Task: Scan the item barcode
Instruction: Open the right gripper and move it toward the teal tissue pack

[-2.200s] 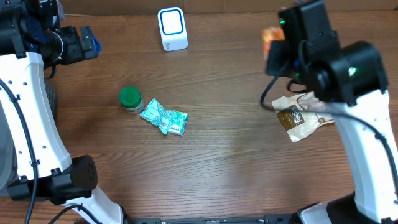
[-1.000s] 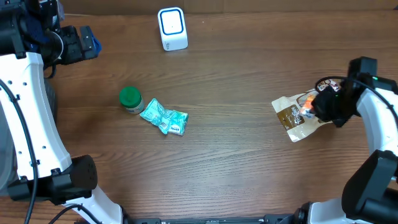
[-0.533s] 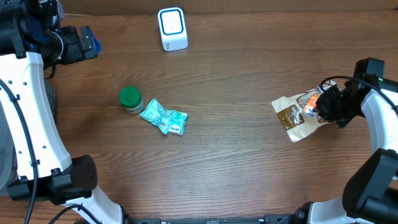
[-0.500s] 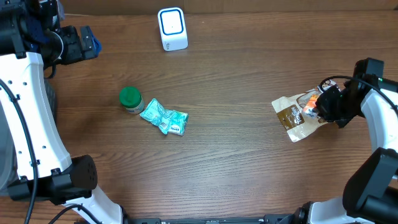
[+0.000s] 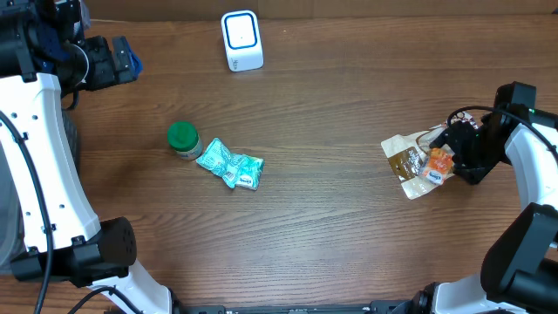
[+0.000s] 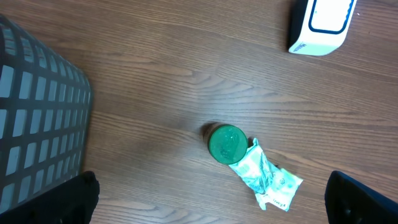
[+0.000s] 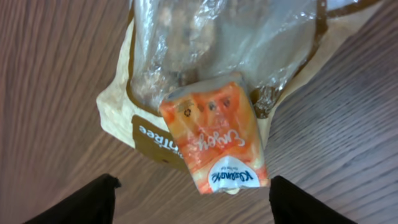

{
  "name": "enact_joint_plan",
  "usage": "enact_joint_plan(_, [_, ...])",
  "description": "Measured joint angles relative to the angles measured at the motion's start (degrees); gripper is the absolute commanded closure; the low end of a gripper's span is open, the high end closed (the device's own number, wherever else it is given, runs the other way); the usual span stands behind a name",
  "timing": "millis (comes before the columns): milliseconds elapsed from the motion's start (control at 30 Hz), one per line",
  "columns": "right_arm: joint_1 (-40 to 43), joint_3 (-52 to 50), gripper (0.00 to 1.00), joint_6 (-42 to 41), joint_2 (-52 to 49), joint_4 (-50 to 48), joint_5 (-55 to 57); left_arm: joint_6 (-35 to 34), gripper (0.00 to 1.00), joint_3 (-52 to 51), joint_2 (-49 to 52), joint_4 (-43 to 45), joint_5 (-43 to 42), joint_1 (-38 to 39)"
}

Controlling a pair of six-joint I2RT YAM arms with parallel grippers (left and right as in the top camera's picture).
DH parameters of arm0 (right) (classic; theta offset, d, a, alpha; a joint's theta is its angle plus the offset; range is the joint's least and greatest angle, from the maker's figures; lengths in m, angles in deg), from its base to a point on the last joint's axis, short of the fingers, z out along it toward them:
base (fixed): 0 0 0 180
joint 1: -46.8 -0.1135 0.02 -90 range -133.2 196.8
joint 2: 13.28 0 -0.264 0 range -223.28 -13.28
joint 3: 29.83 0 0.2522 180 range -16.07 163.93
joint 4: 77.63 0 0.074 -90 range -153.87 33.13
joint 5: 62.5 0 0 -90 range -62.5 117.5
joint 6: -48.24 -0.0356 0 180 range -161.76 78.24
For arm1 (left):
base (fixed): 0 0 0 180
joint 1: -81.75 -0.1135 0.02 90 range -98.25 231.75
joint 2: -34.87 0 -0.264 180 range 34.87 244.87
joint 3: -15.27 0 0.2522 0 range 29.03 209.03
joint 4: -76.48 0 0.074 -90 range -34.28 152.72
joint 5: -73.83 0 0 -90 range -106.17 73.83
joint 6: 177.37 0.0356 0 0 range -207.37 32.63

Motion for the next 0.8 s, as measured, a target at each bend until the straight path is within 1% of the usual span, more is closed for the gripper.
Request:
enact_joint_plan(333, [0.00, 0.00, 0.18, 1.07, 0.00, 2.75, -0.09, 0.00, 0.00, 0.00, 0.00, 0.02, 0.00, 0.00])
enact_joint_plan(467, [0.00, 0.94, 0.17, 2.82, -0.04, 6.84, -0.09, 0.00, 0.00, 0.00, 0.00, 0.00, 0.00, 0.00])
enact_joint_plan(533, [0.00, 3.26, 0.15, 3.93, -0.22, 9.75, -0.11, 0.00, 0.01, 0.00, 0.00, 0.02, 0.00, 0.00])
enact_joint_plan(800, [-1.95, 19.89, 0.11, 9.49, -0.42, 22.16, -0.52, 0.00, 0.00, 0.00, 0.00, 0.02, 0.00, 0.00])
